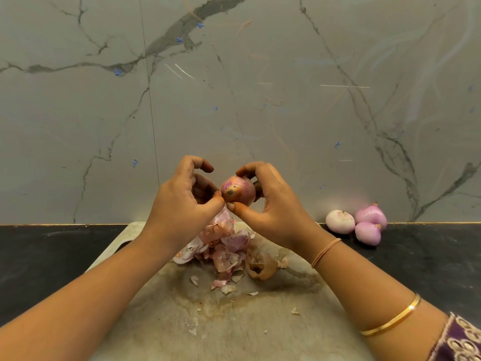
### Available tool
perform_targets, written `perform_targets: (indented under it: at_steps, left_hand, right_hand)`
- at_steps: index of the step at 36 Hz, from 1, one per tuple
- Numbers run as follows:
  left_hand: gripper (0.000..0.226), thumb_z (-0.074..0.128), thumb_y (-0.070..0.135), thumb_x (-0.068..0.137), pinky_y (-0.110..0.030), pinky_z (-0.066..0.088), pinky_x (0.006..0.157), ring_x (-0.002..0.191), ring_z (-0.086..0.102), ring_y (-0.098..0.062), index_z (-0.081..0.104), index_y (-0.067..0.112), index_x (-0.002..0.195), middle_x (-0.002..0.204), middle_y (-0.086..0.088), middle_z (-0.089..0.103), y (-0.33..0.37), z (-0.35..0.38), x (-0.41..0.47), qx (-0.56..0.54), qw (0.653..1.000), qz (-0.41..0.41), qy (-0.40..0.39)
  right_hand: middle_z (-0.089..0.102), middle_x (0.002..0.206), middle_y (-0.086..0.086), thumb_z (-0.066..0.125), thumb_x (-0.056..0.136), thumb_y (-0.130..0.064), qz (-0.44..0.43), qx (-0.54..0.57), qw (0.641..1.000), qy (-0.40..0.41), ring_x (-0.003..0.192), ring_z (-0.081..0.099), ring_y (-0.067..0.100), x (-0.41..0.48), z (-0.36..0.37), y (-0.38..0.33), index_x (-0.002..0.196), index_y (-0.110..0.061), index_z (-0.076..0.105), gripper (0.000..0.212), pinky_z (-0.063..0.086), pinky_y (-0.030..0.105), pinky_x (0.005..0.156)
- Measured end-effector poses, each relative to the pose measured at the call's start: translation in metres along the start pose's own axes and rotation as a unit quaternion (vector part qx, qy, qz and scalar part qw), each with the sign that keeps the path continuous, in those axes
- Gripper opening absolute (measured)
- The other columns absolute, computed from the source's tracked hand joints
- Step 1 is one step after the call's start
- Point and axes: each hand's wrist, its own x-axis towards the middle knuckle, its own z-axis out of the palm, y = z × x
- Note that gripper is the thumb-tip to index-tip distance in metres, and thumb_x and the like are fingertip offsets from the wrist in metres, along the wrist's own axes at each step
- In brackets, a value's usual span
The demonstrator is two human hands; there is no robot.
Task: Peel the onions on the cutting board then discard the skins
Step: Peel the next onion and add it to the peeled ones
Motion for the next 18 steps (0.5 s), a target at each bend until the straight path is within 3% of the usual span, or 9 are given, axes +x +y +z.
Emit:
perform_targets:
  at_steps: [8,14,18]
  left_hand:
    - [0.035,0.066,0.007,0.081,-0.013,0.045,0.055,0.063,0.057,-0.008,0.046,0.024,0.105,0.074,0.004,0.059,-0.0031,-0.0003,0.0019,0.024,1.000,-0.006,0.006]
    - [0.018,0.060,0.008,0.085,-0.018,0.047,0.058,0.067,0.059,-0.011,0.058,0.025,0.086,0.075,0.002,0.062,-0.0067,-0.0032,0.0042,0.050,0.998,-0.027,0.019]
    - [0.011,0.064,0.017,0.086,-0.016,0.051,0.060,0.069,0.063,-0.006,0.064,0.027,0.079,0.074,0.010,0.066,0.0001,-0.0021,0.0025,-0.001,0.999,-0.034,0.025]
  right_hand:
    - [0.051,0.113,-0.003,0.073,0.085,-0.019,-0.001,0.010,1.000,-0.007,0.095,0.054,0.009,0.0003,-0.0005,0.0003,0.117,-0.022,0.048,0.040,0.047,0.009,0.080]
    - [0.057,0.111,-0.006,0.066,0.090,-0.013,0.056,0.119,0.991,-0.016,0.100,0.061,0.015,-0.0002,-0.0047,0.0017,0.117,-0.024,0.051,0.033,0.054,0.024,0.087]
    - [0.055,0.113,-0.004,0.067,0.089,-0.013,0.036,0.076,0.996,-0.001,0.100,0.058,0.012,0.0003,-0.0045,0.0046,0.117,-0.025,0.049,0.036,0.050,0.015,0.086]
